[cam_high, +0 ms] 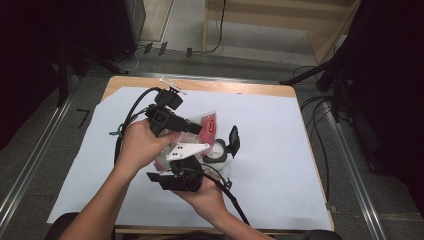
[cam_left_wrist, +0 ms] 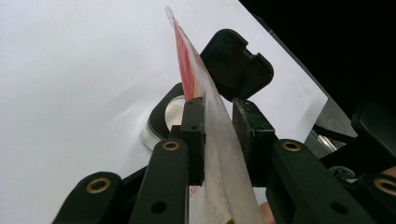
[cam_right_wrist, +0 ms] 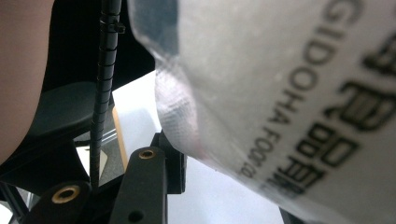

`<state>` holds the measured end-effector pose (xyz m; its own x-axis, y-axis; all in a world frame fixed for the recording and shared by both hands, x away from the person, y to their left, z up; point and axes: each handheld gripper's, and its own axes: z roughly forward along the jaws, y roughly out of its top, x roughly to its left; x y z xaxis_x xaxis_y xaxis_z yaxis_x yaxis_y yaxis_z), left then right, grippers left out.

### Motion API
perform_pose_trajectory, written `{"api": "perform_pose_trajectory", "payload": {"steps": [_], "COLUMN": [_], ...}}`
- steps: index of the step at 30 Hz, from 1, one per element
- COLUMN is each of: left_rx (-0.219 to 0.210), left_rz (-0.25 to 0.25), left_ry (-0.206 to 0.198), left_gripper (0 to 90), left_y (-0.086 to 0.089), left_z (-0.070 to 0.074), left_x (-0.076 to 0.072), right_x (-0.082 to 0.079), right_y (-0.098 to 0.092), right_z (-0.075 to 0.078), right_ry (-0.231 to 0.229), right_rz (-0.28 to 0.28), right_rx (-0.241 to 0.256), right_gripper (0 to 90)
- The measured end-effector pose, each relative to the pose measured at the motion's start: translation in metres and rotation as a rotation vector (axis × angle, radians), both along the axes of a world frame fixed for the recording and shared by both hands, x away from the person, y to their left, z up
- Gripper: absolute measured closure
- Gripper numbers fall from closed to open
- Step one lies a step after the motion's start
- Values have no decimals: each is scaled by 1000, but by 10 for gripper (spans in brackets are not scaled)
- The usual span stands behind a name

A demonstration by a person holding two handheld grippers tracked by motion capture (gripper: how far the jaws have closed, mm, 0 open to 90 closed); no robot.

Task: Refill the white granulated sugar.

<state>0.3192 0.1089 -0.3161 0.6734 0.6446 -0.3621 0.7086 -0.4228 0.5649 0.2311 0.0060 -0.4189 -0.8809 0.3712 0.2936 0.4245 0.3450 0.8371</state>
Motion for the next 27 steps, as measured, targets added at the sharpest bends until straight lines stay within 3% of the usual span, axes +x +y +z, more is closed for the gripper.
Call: {"api": "perform_pose_trajectory", "payload": {"steps": [15, 21, 27], "left_rx": [0, 11, 9], "left_rz": [-2, -12, -16], "left_ry": [-6, -55, -27], "left_gripper": [755, 762, 763], "left_y": [-2, -4, -3], "left_z": [-1, 2, -1], "left_x": [0, -3, -1], "right_x": [1, 1, 1], "right_y": [-1, -2, -1], "right_z": [-1, -1, -2], "right_ry": [9, 0, 3], "right_rz": [3, -5, -4], "right_rx": [-4, -7, -5], "right_gripper": [634, 635, 638]}}
